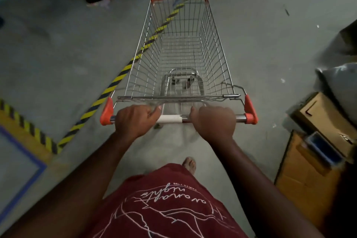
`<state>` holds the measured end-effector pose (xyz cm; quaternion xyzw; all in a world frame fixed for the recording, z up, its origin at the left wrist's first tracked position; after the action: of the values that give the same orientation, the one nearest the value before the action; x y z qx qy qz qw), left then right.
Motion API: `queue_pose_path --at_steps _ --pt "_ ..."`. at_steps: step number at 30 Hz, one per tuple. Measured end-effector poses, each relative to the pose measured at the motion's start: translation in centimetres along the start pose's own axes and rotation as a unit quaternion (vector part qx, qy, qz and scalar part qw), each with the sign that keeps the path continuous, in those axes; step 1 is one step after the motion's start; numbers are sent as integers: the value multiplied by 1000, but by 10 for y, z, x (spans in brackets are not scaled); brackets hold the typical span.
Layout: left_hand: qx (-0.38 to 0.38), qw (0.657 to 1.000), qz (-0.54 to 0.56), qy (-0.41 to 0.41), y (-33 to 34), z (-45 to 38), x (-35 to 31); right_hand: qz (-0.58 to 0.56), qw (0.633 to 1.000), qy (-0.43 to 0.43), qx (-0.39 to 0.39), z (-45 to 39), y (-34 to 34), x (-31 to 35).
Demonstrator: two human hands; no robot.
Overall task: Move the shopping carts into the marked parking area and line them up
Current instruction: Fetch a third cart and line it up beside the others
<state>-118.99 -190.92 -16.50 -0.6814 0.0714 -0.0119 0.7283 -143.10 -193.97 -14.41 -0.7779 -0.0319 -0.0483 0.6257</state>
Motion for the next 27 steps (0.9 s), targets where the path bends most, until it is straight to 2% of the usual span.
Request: queue_pose_path --at_steps 8,16,27 --pt "-41 997 12 -59 -1 110 5 -22 996 -88 0 68 -11 28" --pt "-50 991 14 -121 8 244 30 -28 988 -149 22 163 -21 80" --pt "-69 958 17 -279 15 462 49 -70 954 -292 19 318 -48 162"
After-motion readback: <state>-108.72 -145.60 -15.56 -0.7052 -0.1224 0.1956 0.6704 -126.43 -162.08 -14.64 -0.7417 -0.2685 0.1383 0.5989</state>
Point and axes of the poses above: each hand's wrist, its own z-axis away from the middle knuckle, its own y-axis out of the palm, x = y × z, the point moved 9 cm from there along -z, towards the middle knuckle, and after that the axes turned 15 degrees about y, right-handed, at the moved point
